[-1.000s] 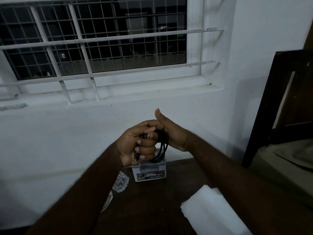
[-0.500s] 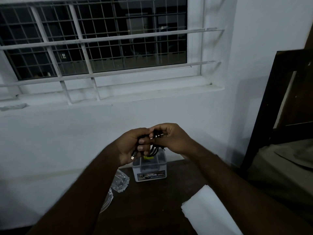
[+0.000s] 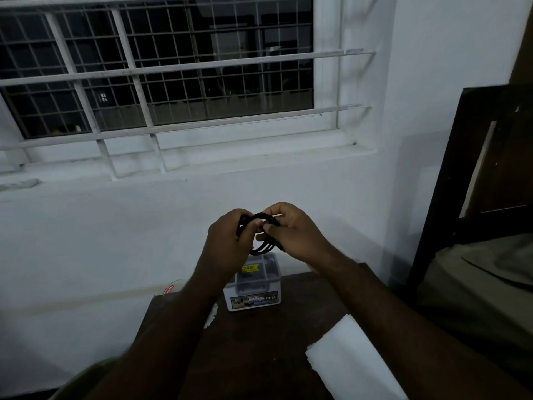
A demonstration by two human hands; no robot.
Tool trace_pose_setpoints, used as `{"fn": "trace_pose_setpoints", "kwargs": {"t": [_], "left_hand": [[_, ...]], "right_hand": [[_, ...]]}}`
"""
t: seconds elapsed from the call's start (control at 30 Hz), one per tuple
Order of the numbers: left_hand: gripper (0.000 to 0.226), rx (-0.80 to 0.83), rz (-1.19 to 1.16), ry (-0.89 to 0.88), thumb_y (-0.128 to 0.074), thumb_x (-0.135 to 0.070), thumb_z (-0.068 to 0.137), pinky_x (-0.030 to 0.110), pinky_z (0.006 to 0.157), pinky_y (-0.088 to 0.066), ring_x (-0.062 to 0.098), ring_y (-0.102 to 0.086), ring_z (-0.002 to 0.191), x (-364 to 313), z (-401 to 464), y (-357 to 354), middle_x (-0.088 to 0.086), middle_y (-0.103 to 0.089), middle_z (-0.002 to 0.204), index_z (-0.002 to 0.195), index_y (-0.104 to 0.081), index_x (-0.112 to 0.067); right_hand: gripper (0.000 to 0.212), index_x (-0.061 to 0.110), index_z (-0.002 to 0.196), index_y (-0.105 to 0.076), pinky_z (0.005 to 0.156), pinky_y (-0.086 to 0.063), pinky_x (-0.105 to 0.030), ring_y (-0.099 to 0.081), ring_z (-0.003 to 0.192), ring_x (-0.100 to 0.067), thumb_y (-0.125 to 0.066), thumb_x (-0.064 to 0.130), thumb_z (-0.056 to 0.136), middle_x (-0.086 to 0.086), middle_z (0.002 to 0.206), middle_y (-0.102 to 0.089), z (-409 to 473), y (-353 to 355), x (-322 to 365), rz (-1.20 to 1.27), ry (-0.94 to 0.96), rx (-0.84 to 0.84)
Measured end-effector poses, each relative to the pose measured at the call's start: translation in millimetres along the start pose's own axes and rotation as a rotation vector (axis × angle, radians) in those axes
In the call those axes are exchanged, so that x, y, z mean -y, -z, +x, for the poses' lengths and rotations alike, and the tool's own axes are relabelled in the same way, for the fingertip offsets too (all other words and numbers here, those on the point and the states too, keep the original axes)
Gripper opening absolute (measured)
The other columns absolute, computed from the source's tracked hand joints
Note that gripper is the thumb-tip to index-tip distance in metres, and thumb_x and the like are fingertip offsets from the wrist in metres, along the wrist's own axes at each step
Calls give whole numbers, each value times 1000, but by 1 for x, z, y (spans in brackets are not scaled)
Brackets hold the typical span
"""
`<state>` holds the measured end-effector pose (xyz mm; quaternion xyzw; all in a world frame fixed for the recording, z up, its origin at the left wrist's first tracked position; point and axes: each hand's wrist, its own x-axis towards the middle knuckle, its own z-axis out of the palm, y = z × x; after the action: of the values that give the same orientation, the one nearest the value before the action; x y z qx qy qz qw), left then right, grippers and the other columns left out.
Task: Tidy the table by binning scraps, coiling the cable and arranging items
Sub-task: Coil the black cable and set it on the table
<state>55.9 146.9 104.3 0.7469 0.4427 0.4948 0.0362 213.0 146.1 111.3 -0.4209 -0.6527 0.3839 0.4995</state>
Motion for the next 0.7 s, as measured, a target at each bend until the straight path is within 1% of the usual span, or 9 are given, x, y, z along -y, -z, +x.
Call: {"fn": "trace_pose_setpoints", "kwargs": {"t": [0.1, 0.2, 0.23, 0.37, 0.47, 0.53, 0.6, 0.67, 0.7], "left_hand": [[17, 39, 46, 66, -58, -21, 96, 30, 63, -52, 17, -66, 66, -2, 2, -1, 1, -67, 76, 93, -67, -7], [23, 115, -19, 225, -54, -28, 98, 14, 53, -46, 3, -63, 53, -3, 3, 0, -10, -64, 65, 89, -68, -13], [24, 137, -80, 296, -53, -30, 98, 13, 51, -45, 0, -62, 50, -3, 3, 0, -9, -66, 65, 87, -68, -14], [28, 213, -586, 642, -53, -33, 99, 25, 57, -52, 6, -62, 55, -2, 0, -3, -2, -72, 75, 89, -68, -10], [34, 280, -981, 794, -54, -37, 98, 25, 52, -49, 10, -57, 53, -2, -3, -2, -3, -64, 62, 81, -66, -11], [35, 330, -1113, 829, -54, -41, 97, 25, 52, -45, 9, -54, 53, 1, -5, -3, -4, -61, 62, 77, -66, -15], [35, 299, -1138, 839, -53, -41, 97, 25, 50, -42, 8, -53, 52, 3, -6, -5, -4, -61, 65, 76, -67, -16], [35, 214, -1117, 818, -51, -38, 99, 24, 47, -41, 8, -51, 49, 2, -5, -6, -4, -61, 66, 79, -67, -15], [34, 183, -1113, 803, -50, -37, 99, 23, 45, -42, 7, -50, 48, 1, -5, -6, -4, -61, 66, 81, -66, -13]], "right_hand": [[11, 11, 107, -57, 81, -58, -32, -74, 84, -17, -55, 13, 96, -9, 101, -73, -1, 0, -1, -183, 105, -10], [19, 13, 114, -57, 86, -52, -28, -66, 98, -16, -51, 9, 97, -7, 107, -69, -4, -1, -9, -334, 235, -20], [21, 13, 116, -59, 88, -51, -29, -61, 103, -17, -51, 9, 96, -7, 110, -66, -5, -1, -13, -379, 277, -34], [23, 11, 117, -63, 84, -51, -42, -57, 96, -22, -52, 10, 96, -8, 105, -65, -4, 1, -25, -531, 400, -92], [28, 18, 120, -58, 76, -56, -44, -66, 82, -21, -50, 9, 95, -5, 104, -68, -9, -7, -27, -403, 385, -107], [26, 22, 118, -55, 70, -58, -44, -69, 71, -22, -50, 9, 95, -2, 101, -68, -11, -9, -28, -323, 348, -105], [24, 21, 114, -58, 63, -57, -36, -68, 65, -17, -51, 7, 95, 7, 94, -68, -13, -8, -34, -292, 357, -106], [28, 25, 114, -60, 55, -48, -20, -62, 56, -7, -52, 8, 93, 15, 81, -68, -17, -8, -38, -265, 339, -82], [29, 28, 115, -61, 55, -45, -15, -63, 59, -5, -54, 11, 92, 15, 84, -69, -19, -10, -37, -234, 304, -59]]}}
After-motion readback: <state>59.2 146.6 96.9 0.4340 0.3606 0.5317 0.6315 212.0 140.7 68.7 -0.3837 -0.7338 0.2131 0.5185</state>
